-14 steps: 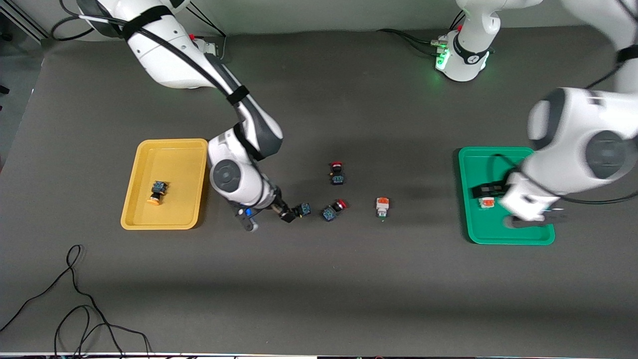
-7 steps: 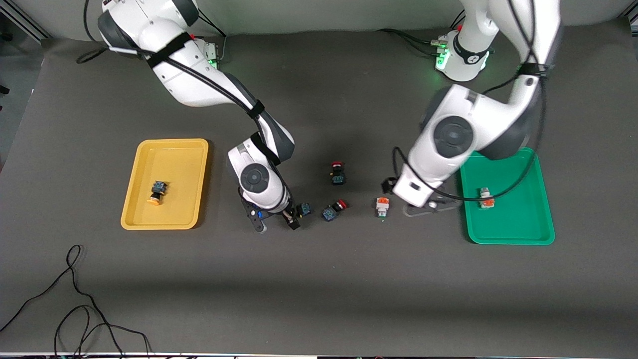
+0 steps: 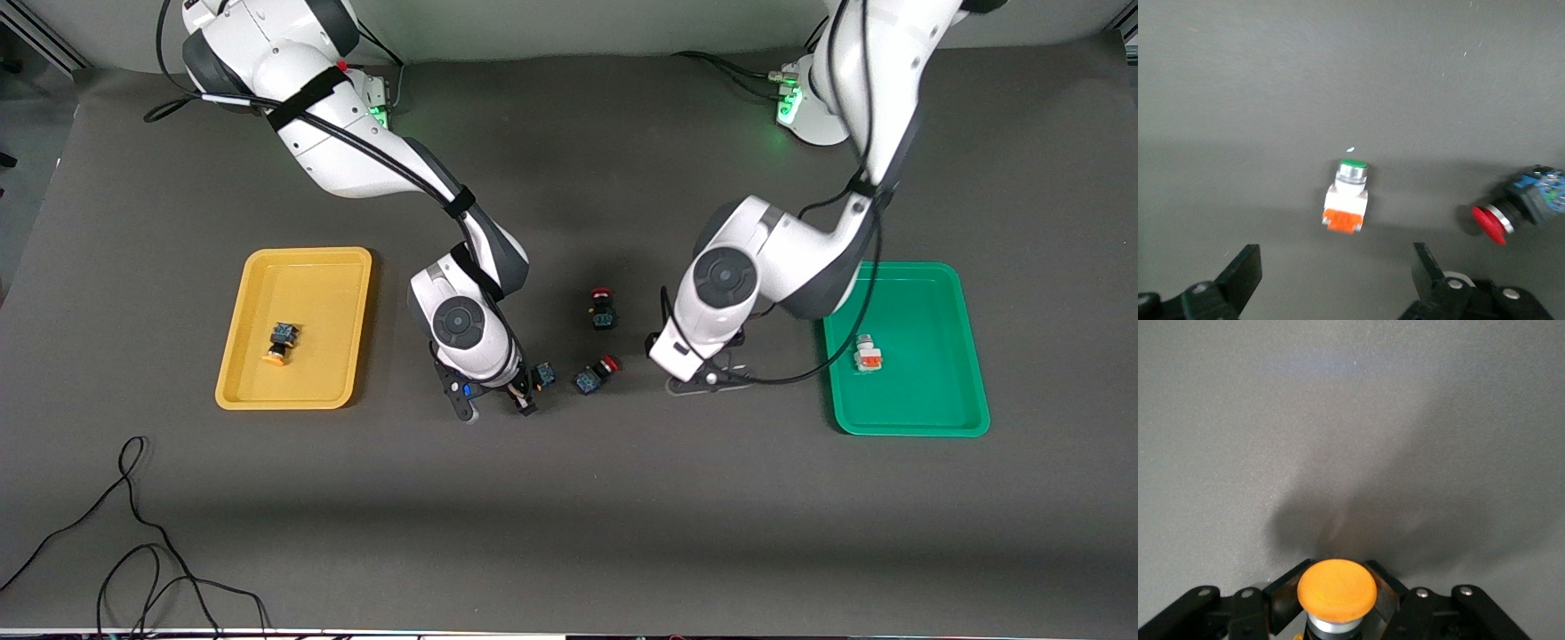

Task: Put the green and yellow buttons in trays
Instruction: 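Grasp the yellow button with the right gripper while the left gripper grasps the white one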

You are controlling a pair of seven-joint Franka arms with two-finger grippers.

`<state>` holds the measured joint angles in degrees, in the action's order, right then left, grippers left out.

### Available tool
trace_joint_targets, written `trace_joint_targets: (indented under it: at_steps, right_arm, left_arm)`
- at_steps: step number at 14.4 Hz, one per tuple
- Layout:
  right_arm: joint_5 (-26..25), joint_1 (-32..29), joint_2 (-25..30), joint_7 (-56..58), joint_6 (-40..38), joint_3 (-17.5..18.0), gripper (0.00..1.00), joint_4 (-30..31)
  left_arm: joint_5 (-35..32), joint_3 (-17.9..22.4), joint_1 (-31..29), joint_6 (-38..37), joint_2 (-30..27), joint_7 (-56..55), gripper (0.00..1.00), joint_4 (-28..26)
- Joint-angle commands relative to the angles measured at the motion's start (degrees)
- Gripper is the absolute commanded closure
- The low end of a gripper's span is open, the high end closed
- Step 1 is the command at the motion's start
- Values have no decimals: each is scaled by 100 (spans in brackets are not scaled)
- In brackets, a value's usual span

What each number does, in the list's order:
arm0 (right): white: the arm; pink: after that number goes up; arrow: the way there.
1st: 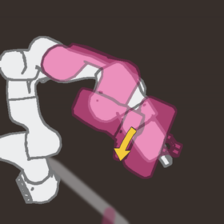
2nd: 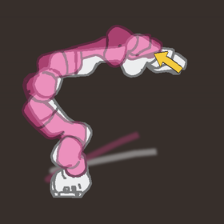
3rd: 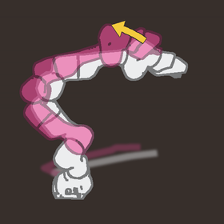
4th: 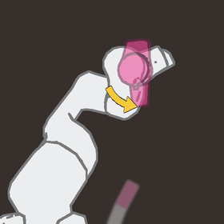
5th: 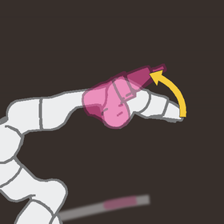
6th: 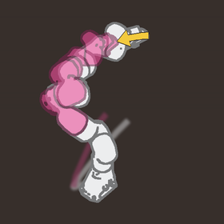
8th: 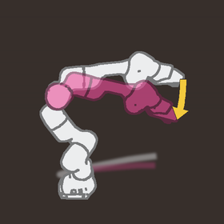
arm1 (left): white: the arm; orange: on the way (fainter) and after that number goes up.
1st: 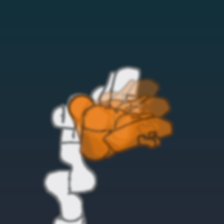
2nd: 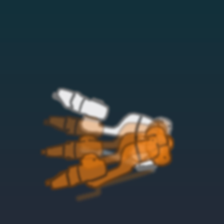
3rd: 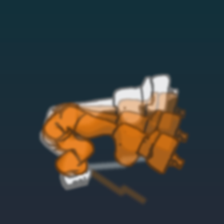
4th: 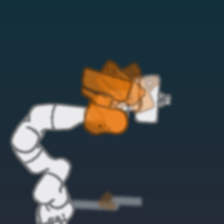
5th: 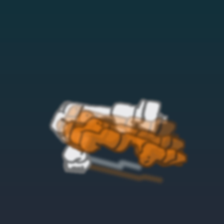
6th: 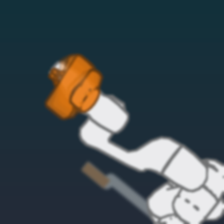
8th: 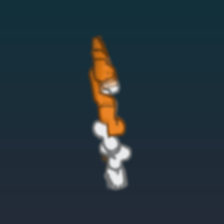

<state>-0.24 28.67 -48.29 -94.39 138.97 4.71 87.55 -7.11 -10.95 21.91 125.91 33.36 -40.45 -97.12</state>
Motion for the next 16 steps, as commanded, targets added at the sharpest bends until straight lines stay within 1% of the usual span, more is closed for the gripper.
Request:
trace_joint_targets:
  at_steps: [1,3,4,5,6,7,8,9,11,12,13,14,15,16]
  right_arm:
    - [-134,-141,118,7,-579,48,100,-238]
    - [-107,-221,441,725,-1369,30,100,-292]
    - [-3,-291,670,1147,-1695,4,100,-265]
    - [190,-344,933,1552,-2064,-48,100,-248]
    - [348,-379,1188,2052,-2494,-232,100,-213]
    - [576,-397,1486,2631,-2881,-451,100,-117]
    - [822,-397,1750,3141,-3120,-645,100,15]
    - [885,-397,2005,3590,-3279,-873,100,199]
    - [894,-388,2341,4251,-3560,-1164,100,437]
    - [895,-388,2368,4376,-3631,-1252,100,447]
    - [912,-388,2368,4377,-3641,-1262,100,421]
    - [1025,-388,2342,4299,-3641,-1270,63,386]
    - [1148,-388,2333,4333,-3606,-1279,3,385]
    - [1176,-379,2316,4385,-3562,-1271,0,377]
  left_arm:
    - [-124,93,112,266,355,352,0,27]
    - [-124,93,112,643,452,467,0,-175]
    - [-124,93,112,793,487,467,0,-263]
    - [-133,93,120,847,514,467,5,-290]
    - [-133,93,112,847,523,467,22,-290]
    - [-124,93,112,847,523,459,48,-290]
    - [-124,93,103,847,523,441,63,-290]
    - [-124,93,94,847,523,398,74,-290]
    - [-115,93,51,786,479,362,85,-264]
    - [-89,93,33,751,435,353,86,-246]
    - [-54,101,33,742,365,310,86,-229]
    - [-36,110,7,724,243,248,86,-220]
    - [-19,93,-55,559,24,169,86,-211]
    - [60,84,-99,183,-196,143,86,-133]
